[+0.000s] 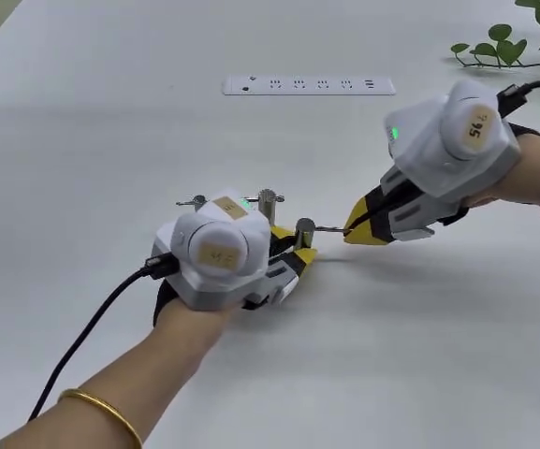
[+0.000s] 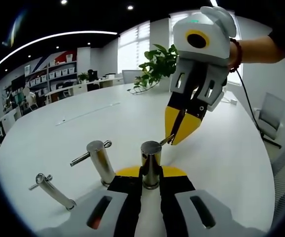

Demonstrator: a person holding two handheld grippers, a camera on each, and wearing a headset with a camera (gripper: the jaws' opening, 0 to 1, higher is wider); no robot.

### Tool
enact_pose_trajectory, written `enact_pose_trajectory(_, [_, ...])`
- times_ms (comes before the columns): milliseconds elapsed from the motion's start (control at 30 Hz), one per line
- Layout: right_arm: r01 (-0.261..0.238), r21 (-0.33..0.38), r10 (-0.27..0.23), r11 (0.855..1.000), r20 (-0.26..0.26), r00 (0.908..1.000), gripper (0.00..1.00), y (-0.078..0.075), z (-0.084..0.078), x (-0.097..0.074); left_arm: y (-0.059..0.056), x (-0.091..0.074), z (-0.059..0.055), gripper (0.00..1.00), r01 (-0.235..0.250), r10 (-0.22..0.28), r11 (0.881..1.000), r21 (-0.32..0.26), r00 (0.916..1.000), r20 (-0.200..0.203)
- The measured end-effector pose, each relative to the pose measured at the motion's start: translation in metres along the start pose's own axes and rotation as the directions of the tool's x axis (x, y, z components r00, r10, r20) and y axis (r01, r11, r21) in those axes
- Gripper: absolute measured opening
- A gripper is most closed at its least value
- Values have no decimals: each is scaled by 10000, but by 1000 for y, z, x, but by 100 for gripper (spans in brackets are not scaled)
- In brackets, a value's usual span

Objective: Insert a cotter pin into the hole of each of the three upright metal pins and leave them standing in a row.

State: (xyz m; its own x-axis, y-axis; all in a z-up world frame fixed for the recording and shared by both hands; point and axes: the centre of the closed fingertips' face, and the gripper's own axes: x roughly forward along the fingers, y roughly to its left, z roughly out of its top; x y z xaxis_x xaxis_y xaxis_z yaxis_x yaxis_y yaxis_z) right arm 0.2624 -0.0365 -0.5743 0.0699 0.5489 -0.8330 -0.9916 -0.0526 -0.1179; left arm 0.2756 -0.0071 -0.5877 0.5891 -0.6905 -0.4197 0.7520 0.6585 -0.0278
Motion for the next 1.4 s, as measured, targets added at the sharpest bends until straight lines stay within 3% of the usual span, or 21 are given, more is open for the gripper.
enact_pose_trajectory(633, [-92,-233,93,9997,46,9999,0,1,7,-1,0,0,0,10,206,-207,9997,150,9998,46])
enact_pose_trajectory(1067, [-98,-290,110,9995,398,9991,0,1,25,7,0,0,0,10,158,-159,9998,153,9998,107])
enact_pose_trajectory(1300, [159,-195,-145,9997,706,9974,0,1,34,11,0,1,0,10,36,-39,9998,184,9999,129])
enact_pose_trajectory(1400, [288,103,-296,9995,833,9961,5,0,36,7,0,1,0,10,23,-25,9999,157,9999,119])
